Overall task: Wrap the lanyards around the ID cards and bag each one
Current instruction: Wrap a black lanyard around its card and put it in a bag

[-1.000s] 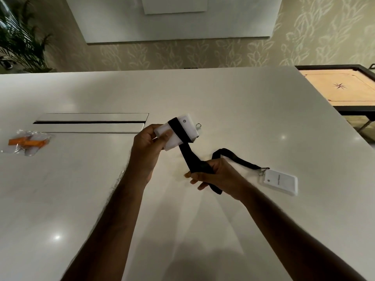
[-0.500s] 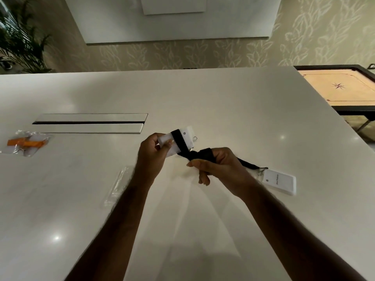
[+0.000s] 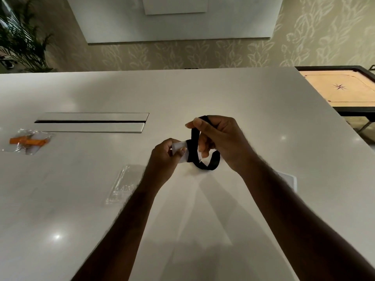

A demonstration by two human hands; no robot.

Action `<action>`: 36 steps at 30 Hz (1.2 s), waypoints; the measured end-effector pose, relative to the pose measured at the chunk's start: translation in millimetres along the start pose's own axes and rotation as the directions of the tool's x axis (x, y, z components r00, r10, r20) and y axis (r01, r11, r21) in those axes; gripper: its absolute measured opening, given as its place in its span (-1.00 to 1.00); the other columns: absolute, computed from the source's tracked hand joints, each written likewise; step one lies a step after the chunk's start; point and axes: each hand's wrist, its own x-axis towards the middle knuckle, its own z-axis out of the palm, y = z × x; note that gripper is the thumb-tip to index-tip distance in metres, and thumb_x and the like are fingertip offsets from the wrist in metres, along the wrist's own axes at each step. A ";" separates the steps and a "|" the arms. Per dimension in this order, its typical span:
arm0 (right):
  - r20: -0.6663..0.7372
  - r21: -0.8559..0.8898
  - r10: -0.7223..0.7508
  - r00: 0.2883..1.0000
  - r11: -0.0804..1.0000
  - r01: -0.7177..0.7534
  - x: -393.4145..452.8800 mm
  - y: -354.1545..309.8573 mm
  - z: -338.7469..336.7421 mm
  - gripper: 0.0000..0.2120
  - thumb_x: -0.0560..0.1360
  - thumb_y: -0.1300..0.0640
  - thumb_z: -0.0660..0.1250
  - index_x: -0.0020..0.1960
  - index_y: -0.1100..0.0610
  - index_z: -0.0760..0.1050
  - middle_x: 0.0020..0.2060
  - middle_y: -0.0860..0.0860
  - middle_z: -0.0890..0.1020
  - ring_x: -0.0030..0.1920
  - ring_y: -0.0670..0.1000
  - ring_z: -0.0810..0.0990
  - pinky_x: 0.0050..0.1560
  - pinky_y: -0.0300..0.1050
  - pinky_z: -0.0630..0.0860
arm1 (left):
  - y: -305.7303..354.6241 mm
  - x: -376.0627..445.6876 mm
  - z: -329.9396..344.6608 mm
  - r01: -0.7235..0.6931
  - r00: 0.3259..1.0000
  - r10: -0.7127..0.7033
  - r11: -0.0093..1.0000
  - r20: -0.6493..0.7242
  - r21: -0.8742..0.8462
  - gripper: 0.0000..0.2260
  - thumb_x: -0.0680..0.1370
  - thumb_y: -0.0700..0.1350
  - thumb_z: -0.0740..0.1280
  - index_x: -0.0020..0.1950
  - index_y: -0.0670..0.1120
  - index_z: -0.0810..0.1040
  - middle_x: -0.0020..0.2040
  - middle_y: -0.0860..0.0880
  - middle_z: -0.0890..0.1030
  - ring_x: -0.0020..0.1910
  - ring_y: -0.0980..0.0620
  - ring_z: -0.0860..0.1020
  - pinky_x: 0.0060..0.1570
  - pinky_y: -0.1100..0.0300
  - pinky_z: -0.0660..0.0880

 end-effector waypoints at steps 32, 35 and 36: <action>0.091 0.126 0.319 0.944 0.936 -0.328 -19.6 102.8 -9.7 -0.73 0.70 0.23 0.17 0.14 0.20 0.66 -0.07 0.13 0.74 -0.16 0.07 0.70 -0.20 -0.14 0.53 | 17.5 3.4 -18.2 0.076 0.986 0.009 0.864 0.165 -0.498 -0.88 0.55 -0.14 0.50 0.06 -0.11 0.66 -0.10 -0.02 0.69 -0.08 0.05 0.63 -0.02 0.10 0.58; 0.126 0.246 0.287 0.950 0.918 -0.310 -23.3 106.4 -4.1 -0.73 0.73 0.07 0.21 0.17 0.14 0.67 0.00 0.11 0.75 -0.14 0.02 0.71 -0.17 -0.16 0.56 | 19.2 4.7 -16.4 0.123 0.988 -0.055 0.847 0.144 -0.518 -0.80 0.51 -0.05 0.50 0.07 -0.09 0.66 -0.07 -0.06 0.71 -0.02 -0.02 0.65 0.06 -0.05 0.61; 0.132 0.268 0.286 0.949 0.911 -0.312 -24.0 107.0 -3.3 -0.75 0.71 0.05 0.25 0.18 0.12 0.68 0.02 0.12 0.75 -0.12 0.02 0.72 -0.16 -0.16 0.58 | 19.4 4.9 -16.0 0.131 0.988 -0.067 0.844 0.139 -0.520 -0.81 0.53 -0.07 0.50 0.09 -0.11 0.66 -0.04 -0.09 0.72 0.00 -0.05 0.67 0.10 -0.10 0.62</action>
